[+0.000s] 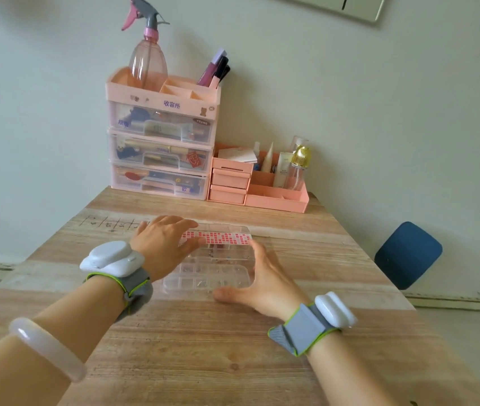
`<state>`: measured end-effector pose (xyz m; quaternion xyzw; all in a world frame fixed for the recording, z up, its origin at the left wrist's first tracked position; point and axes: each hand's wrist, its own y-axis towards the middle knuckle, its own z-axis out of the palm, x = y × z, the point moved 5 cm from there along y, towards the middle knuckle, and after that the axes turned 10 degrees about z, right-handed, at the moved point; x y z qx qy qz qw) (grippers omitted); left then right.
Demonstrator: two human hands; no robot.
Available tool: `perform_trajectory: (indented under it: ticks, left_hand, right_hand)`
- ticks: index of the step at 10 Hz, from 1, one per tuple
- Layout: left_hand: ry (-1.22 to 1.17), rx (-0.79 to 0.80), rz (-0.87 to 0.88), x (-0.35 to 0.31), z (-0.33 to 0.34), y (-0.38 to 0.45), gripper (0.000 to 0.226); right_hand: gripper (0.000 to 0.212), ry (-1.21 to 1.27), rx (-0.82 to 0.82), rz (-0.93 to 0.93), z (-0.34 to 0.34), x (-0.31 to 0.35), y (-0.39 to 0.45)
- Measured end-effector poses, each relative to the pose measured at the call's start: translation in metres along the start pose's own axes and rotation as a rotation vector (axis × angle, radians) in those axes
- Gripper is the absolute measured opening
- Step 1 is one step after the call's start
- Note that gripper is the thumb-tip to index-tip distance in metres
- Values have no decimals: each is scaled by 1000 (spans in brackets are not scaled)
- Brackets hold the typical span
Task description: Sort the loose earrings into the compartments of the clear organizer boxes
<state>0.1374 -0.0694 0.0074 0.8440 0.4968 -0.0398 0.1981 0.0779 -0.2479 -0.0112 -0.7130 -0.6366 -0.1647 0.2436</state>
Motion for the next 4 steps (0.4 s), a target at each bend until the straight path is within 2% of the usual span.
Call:
perform_trajectory:
  ticks: [2,4]
  left_hand:
    - [-108,-105,-4,-18,-14,-29,41]
    - [-210,-208,5,-41,-35,-60,29]
  right_hand:
    - [108,-5,-52,61,-3,-1,-13]
    - [82,-26,-192,46,-10,8,-45]
